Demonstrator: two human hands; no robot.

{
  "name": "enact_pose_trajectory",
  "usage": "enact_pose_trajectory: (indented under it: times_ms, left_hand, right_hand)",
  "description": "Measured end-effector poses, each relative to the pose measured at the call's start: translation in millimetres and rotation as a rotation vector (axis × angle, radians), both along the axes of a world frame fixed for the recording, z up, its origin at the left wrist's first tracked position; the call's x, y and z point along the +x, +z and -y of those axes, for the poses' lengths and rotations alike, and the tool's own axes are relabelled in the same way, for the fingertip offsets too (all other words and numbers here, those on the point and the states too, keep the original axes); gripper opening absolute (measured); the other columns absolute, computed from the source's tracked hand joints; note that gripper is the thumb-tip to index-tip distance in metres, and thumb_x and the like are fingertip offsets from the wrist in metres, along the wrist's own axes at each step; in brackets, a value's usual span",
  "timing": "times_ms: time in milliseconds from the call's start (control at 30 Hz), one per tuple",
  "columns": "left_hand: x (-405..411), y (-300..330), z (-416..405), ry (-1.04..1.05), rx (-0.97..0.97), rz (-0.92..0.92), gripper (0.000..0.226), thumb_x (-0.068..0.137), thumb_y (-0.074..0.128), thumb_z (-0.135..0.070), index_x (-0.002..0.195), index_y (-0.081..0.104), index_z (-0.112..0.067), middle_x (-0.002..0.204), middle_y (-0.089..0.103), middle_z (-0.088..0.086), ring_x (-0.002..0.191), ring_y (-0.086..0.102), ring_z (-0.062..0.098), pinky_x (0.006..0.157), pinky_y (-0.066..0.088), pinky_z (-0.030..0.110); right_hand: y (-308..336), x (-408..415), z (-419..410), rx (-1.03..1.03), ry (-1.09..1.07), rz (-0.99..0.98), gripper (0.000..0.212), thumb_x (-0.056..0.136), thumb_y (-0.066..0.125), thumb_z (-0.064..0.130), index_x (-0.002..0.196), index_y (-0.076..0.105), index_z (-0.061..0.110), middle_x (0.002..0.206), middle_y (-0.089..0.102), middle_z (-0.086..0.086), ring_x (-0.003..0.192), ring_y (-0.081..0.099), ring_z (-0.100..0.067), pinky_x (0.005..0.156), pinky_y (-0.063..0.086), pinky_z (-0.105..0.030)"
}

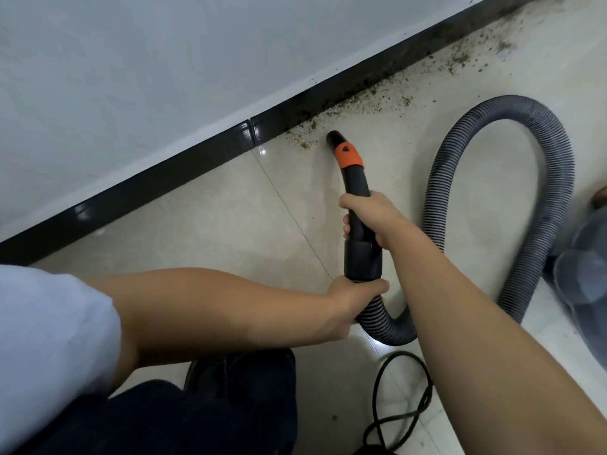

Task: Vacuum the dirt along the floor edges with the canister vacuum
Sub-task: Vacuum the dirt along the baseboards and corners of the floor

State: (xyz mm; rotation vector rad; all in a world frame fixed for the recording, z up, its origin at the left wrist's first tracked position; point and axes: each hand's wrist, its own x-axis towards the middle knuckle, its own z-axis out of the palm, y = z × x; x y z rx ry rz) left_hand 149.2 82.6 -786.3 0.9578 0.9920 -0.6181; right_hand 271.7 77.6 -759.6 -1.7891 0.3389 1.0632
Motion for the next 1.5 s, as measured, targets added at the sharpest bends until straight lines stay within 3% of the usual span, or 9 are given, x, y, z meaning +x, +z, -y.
enact_pose_trajectory:
  times_ms: [267, 467, 567, 767, 900, 1033, 1267, 1500]
  left_hand:
    - [-30.9, 1.6, 6.0, 0.057, 0.043, -0.081, 0.039, 0.070, 0.073, -0.022, 0.106, 0.062, -0.008, 0.100, 0.067, 0.012, 0.099, 0.065, 0.030, 0.090, 0.054, 0.046]
    - [-28.0, -0.7, -6.6, 0.082, 0.104, -0.069, 0.032, 0.075, 0.073, -0.021, 0.104, 0.064, -0.012, 0.103, 0.070, 0.010, 0.096, 0.066, 0.026, 0.090, 0.054, 0.045]
    - [-20.2, -0.7, -15.2, 0.065, 0.089, -0.044, 0.029, 0.078, 0.070, -0.016, 0.105, 0.063, -0.009, 0.091, 0.068, 0.010, 0.086, 0.066, 0.025, 0.089, 0.055, 0.042]
    - [4.5, -1.9, -28.8, -0.059, -0.005, -0.007, 0.009, 0.083, 0.064, -0.013, 0.089, 0.058, -0.011, 0.072, 0.061, 0.003, 0.064, 0.060, 0.015, 0.063, 0.049, 0.025]
    - [33.2, 0.8, -32.4, -0.094, -0.046, -0.013, 0.011, 0.084, 0.065, -0.013, 0.091, 0.057, -0.011, 0.072, 0.060, 0.003, 0.065, 0.059, 0.014, 0.069, 0.049, 0.027]
    - [52.4, 2.1, -35.1, -0.092, -0.064, 0.000, 0.012, 0.085, 0.065, -0.012, 0.093, 0.055, -0.012, 0.072, 0.058, 0.002, 0.062, 0.057, 0.012, 0.057, 0.048, 0.022]
    - [49.4, 1.8, -37.8, -0.029, -0.048, -0.004, 0.010, 0.085, 0.064, -0.012, 0.091, 0.055, -0.012, 0.072, 0.059, 0.002, 0.063, 0.057, 0.011, 0.056, 0.047, 0.022]
    - [16.2, -0.2, -26.3, 0.106, -0.031, -0.059, 0.014, 0.081, 0.066, -0.011, 0.093, 0.059, -0.012, 0.074, 0.061, 0.002, 0.066, 0.060, 0.012, 0.066, 0.050, 0.025]
  right_hand:
    - [1.6, -28.7, -5.3, 0.054, 0.078, -0.069, 0.009, 0.086, 0.054, 0.007, 0.087, 0.046, 0.008, 0.060, 0.050, -0.009, 0.044, 0.047, -0.018, 0.049, 0.047, -0.027]
    - [-2.2, -27.9, -19.9, 0.049, 0.078, -0.034, 0.009, 0.085, 0.055, 0.008, 0.087, 0.047, 0.010, 0.060, 0.050, -0.009, 0.043, 0.048, -0.017, 0.046, 0.048, -0.025]
    - [-5.2, -20.9, -23.8, 0.044, 0.026, -0.006, 0.010, 0.085, 0.056, 0.008, 0.084, 0.046, 0.010, 0.062, 0.050, -0.010, 0.044, 0.048, -0.018, 0.044, 0.047, -0.024]
    - [-10.3, 1.8, -20.2, 0.013, -0.089, 0.050, 0.011, 0.086, 0.056, 0.008, 0.082, 0.046, 0.011, 0.061, 0.050, -0.009, 0.043, 0.048, -0.018, 0.047, 0.047, -0.026]
    - [-12.4, 27.3, -15.2, -0.003, -0.162, 0.077, 0.011, 0.086, 0.055, 0.007, 0.081, 0.045, 0.009, 0.060, 0.050, -0.010, 0.044, 0.048, -0.021, 0.048, 0.047, -0.029]
    - [-10.9, 46.8, -16.2, -0.011, -0.157, 0.083, 0.012, 0.087, 0.055, 0.007, 0.081, 0.045, 0.009, 0.061, 0.049, -0.010, 0.046, 0.048, -0.020, 0.051, 0.047, -0.030]
    - [-13.8, 46.5, -24.0, -0.012, -0.117, 0.074, 0.009, 0.085, 0.055, 0.008, 0.085, 0.046, 0.008, 0.060, 0.050, -0.009, 0.044, 0.048, -0.020, 0.051, 0.048, -0.029]
    - [-11.7, 14.7, -33.6, 0.005, 0.013, 0.053, 0.011, 0.085, 0.055, 0.006, 0.081, 0.045, 0.009, 0.058, 0.048, -0.010, 0.041, 0.046, -0.020, 0.044, 0.045, -0.025]
